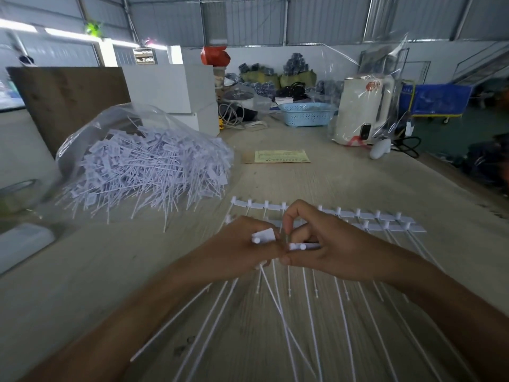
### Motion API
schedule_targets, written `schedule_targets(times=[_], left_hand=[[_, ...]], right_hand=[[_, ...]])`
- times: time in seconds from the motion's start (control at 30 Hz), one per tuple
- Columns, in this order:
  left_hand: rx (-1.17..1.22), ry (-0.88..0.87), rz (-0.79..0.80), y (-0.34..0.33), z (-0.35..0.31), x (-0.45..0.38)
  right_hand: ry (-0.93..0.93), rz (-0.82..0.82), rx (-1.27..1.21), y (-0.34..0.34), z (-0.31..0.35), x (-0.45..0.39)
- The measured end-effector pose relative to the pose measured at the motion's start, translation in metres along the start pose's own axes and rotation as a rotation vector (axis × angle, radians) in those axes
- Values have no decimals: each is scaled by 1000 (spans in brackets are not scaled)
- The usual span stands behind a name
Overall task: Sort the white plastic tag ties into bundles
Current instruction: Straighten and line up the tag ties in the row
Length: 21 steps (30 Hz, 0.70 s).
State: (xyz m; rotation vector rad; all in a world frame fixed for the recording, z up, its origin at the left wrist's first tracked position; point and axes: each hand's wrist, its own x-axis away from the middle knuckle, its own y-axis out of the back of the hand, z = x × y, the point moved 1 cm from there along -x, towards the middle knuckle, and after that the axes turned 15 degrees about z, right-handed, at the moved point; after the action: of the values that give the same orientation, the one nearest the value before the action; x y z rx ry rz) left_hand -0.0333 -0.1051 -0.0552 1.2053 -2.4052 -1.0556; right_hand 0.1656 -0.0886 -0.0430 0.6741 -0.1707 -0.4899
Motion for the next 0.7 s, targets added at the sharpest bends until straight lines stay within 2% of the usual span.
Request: schedule_targets(times=[0.1,0.3,0.37,0.47,0.53,0.6,0.7], left_hand=[[197,-1,75,8,2,6],[285,43,46,-10,2,1],[295,51,11,-9,1,0],[279,1,-15,-5,-2,2],[289,23,-33,-3,-3,3],[306,96,-62,-2,1,1],[509,319,-17,-1,5,0]], right_hand=[[52,0,-124,5,2,3],[41,-7,-66,0,6,1],[-26,-15,85,8,11,6],[-190,46,502,20,11,15],[-188,46,577,20,11,17],[-148,-6,599,16,11,16],[-105,-48,705,9,10,13]])
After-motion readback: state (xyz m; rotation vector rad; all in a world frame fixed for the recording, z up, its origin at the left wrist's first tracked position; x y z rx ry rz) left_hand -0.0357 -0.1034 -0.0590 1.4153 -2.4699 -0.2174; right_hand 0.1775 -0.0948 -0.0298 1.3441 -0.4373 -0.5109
